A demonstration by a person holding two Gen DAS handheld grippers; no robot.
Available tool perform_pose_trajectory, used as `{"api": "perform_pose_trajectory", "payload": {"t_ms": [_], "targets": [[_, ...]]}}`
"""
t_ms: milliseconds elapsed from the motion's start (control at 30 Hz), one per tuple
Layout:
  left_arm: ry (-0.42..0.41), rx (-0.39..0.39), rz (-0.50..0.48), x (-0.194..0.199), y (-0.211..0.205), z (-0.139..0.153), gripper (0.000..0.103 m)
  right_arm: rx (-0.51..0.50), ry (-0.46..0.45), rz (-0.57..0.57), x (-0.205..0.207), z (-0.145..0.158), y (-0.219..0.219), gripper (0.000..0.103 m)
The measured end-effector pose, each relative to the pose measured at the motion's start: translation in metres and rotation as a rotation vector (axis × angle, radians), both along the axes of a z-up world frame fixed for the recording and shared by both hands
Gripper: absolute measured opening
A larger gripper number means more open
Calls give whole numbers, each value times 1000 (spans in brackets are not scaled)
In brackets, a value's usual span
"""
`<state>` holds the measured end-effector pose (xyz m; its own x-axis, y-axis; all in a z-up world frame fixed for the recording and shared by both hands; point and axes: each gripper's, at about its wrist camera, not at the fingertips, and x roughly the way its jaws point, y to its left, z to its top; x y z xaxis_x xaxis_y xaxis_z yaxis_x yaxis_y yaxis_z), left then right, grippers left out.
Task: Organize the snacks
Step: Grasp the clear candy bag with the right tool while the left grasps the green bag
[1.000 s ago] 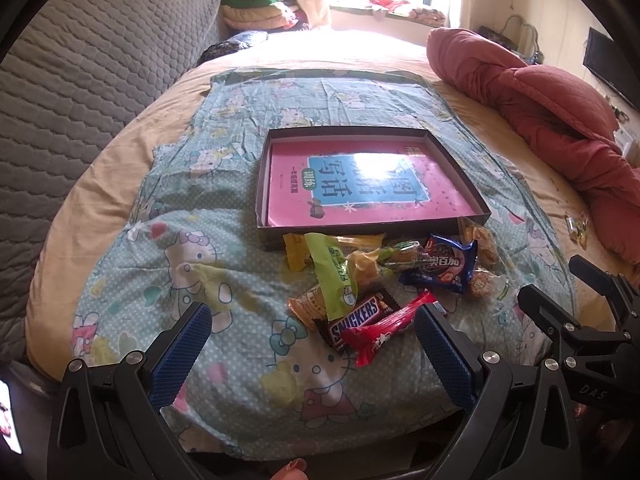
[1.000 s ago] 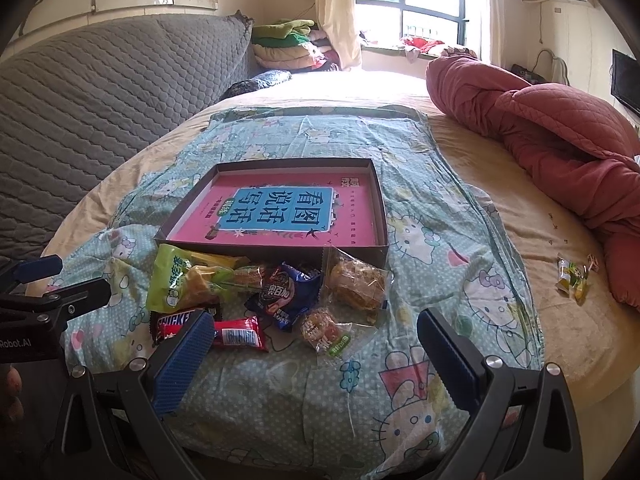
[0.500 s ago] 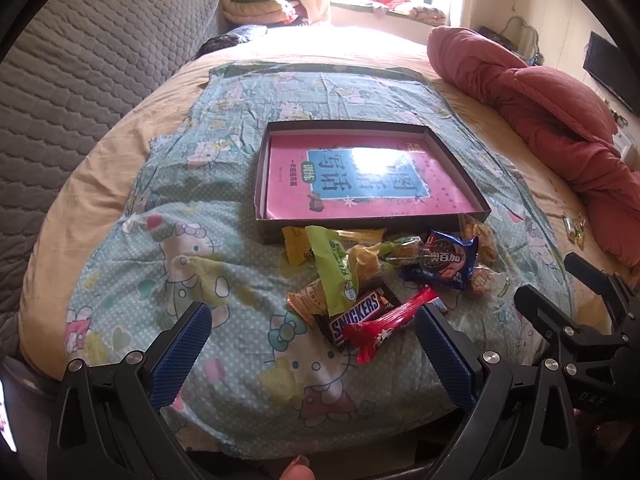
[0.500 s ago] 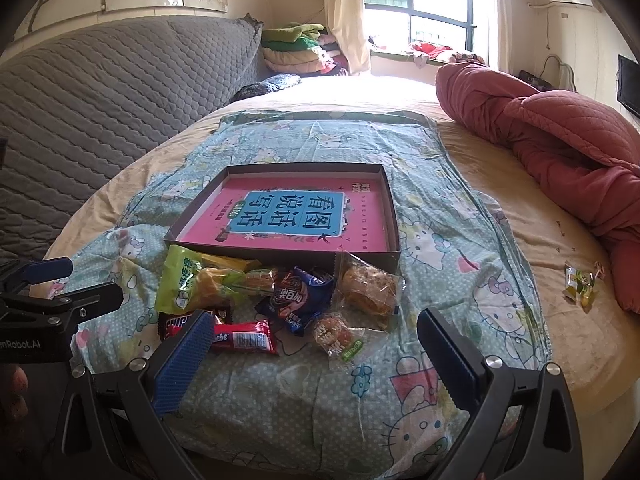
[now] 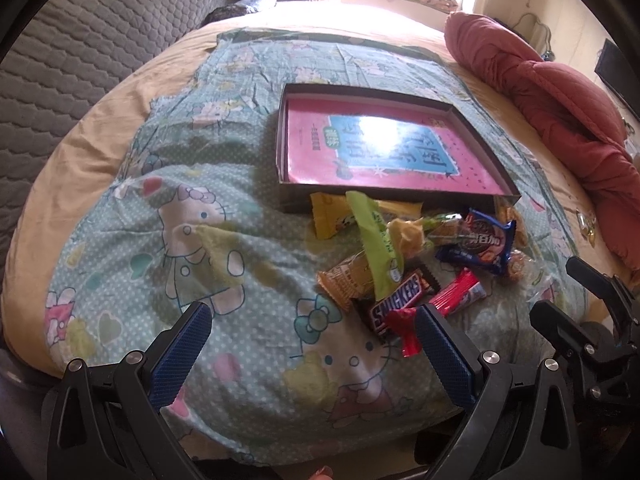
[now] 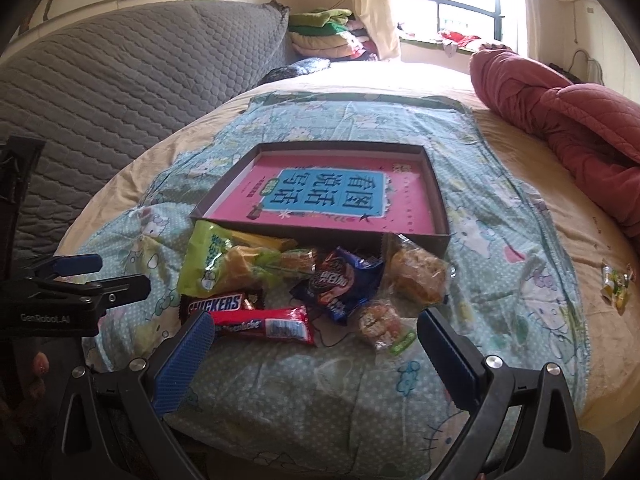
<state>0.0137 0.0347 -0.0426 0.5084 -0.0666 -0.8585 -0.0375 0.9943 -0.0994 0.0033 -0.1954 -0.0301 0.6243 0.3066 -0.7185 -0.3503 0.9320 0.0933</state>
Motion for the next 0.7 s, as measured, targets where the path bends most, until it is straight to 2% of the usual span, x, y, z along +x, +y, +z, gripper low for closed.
{"api": "perform_pose_trajectory", "payload": {"t_ms": [167,433,600,700], "targets": [[20,-30,-12,5,3,-12,101,20,54,7,5,-10,1,102],[25,-73,-40,10,3,-17,101,72,61,-121,18,-9,-35,102],[27,-108,-37,15,6,-19,101,80,90,-176,26,-14,-49,102],[12,-126,-72,22,-1,-16,101,76,104,-201,30,-19,-55,102]]}}
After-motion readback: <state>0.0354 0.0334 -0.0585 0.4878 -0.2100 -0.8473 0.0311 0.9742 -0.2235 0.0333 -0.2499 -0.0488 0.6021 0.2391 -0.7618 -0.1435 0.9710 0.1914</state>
